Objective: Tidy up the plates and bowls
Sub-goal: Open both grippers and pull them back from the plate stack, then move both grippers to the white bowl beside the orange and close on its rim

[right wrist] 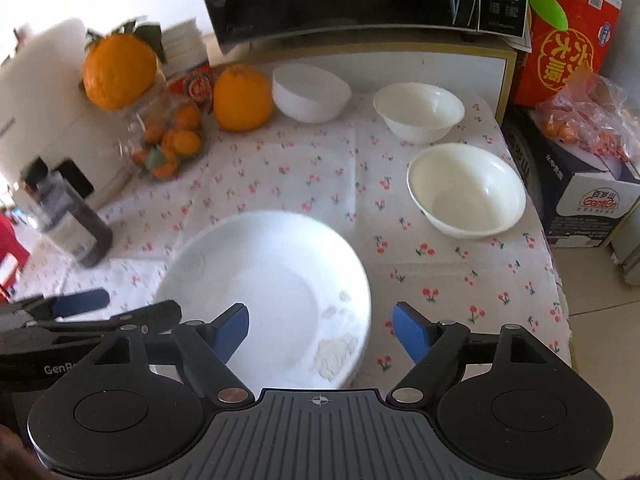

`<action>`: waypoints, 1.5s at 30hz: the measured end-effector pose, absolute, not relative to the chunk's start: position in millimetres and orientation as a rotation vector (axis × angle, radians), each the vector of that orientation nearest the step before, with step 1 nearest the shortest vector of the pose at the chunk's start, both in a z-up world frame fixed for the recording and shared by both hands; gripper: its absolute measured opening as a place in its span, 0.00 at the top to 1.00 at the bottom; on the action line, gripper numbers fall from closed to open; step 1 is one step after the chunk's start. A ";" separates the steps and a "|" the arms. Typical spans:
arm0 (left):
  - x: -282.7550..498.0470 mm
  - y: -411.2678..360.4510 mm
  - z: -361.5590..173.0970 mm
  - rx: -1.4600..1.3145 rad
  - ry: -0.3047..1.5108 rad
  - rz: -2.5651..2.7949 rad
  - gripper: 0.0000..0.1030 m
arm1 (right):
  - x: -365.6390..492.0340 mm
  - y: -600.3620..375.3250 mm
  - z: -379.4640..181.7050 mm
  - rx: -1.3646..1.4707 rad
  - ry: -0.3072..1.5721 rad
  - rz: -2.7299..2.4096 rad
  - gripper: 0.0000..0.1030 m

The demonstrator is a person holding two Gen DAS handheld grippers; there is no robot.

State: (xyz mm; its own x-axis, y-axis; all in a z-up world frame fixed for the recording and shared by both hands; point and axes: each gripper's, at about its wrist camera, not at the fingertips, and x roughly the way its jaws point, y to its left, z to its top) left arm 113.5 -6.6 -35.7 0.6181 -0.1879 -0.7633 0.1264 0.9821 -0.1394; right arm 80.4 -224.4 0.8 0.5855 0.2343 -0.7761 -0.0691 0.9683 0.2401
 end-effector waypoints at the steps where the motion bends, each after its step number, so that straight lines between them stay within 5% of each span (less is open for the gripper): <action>1: 116.8 -6.5 -32.9 -0.071 0.884 -0.169 0.02 | 83.1 -226.3 3.2 0.207 0.927 0.181 0.18; 18: 197.0 -19.3 5.1 -0.091 0.825 -0.006 0.01 | 204.5 -257.0 29.3 0.331 0.913 0.272 0.09; 38: 297.1 -68.6 -26.1 -0.152 0.727 -0.019 0.05 | 358.9 -287.5 -18.6 0.541 0.789 0.400 0.10; 45: 310.0 -83.4 -27.5 -0.128 0.700 -0.073 0.22 | 376.5 -280.5 -30.0 0.516 0.781 0.391 0.35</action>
